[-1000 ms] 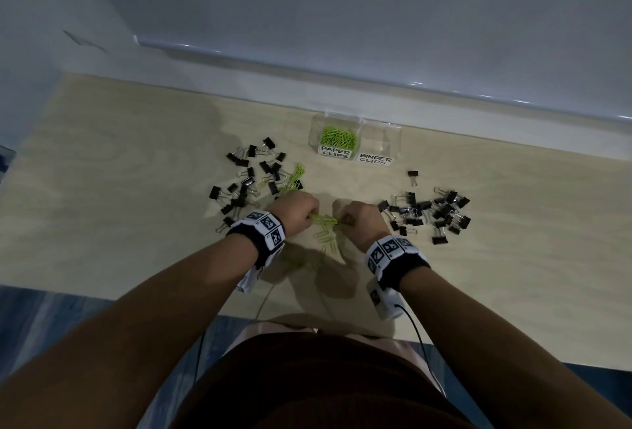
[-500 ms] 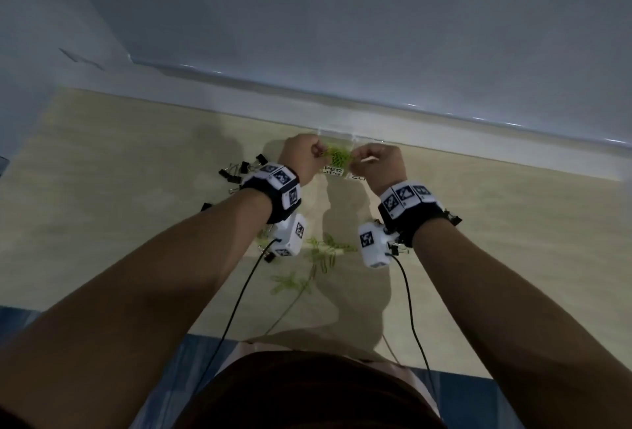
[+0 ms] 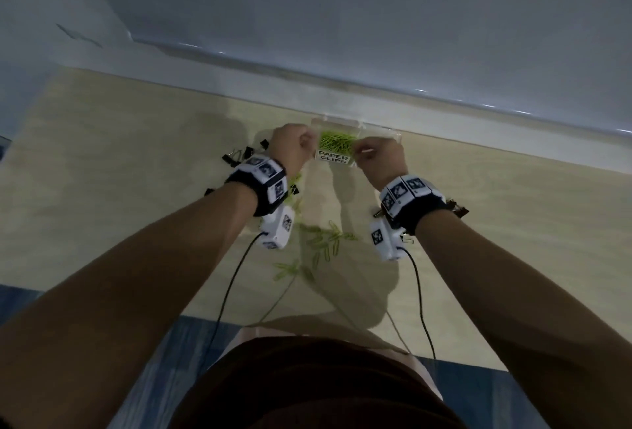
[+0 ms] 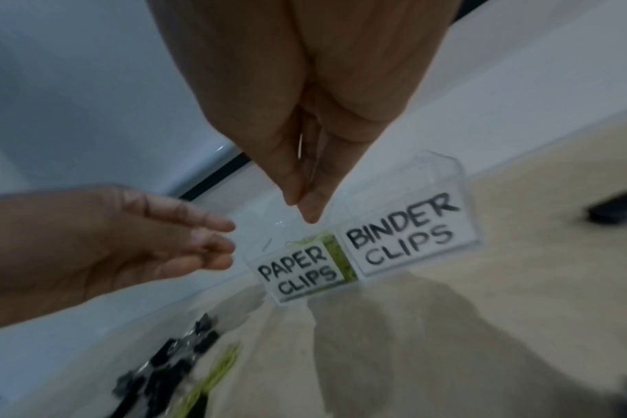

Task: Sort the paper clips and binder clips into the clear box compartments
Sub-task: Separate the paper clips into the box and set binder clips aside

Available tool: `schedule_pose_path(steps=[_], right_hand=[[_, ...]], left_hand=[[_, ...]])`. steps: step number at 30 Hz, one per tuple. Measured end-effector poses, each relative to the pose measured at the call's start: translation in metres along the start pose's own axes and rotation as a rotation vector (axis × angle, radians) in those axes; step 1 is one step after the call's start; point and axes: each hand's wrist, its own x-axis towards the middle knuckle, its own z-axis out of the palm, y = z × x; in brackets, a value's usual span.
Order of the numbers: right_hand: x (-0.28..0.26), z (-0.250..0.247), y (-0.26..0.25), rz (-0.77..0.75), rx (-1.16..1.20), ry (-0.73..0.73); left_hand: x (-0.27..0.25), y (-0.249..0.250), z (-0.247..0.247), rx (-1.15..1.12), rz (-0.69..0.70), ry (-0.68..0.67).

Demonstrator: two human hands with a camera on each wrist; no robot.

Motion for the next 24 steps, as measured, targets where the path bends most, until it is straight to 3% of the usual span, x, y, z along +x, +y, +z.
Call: schedule_pose_path(steps=[3, 7, 10, 16, 19, 24], right_hand=[[-0.034, 0.005, 0.027, 0.03, -0.005, -0.113], [-0.079, 0.012, 0.038, 0.065, -0.25, -0.322], [-0.109, 0.025, 0.034, 0.032, -0.383, -0.472], [-0.126, 0.064, 0.021, -0.068, -0.423, -0.477], [-0.12, 0.067, 0.025, -0.033, -0.297, -0.421], [-0.114, 0.063, 0.036, -0.058, -0.237, -0.341]], left_hand=[[-0.039, -0.027, -0.01, 0.169, 0.004, -0.162], [-0.081, -0.055, -0.008, 0.37, 0.03, -0.372], [-0.095, -0.067, 0.003, 0.539, 0.035, -0.439], [-0.11, -0.059, 0.035, 0.715, 0.186, -0.498], [-0.115, -0.059, 0.048, 0.767, 0.292, -0.483], [-0.111, -0.063, 0.052, 0.531, 0.242, -0.484]])
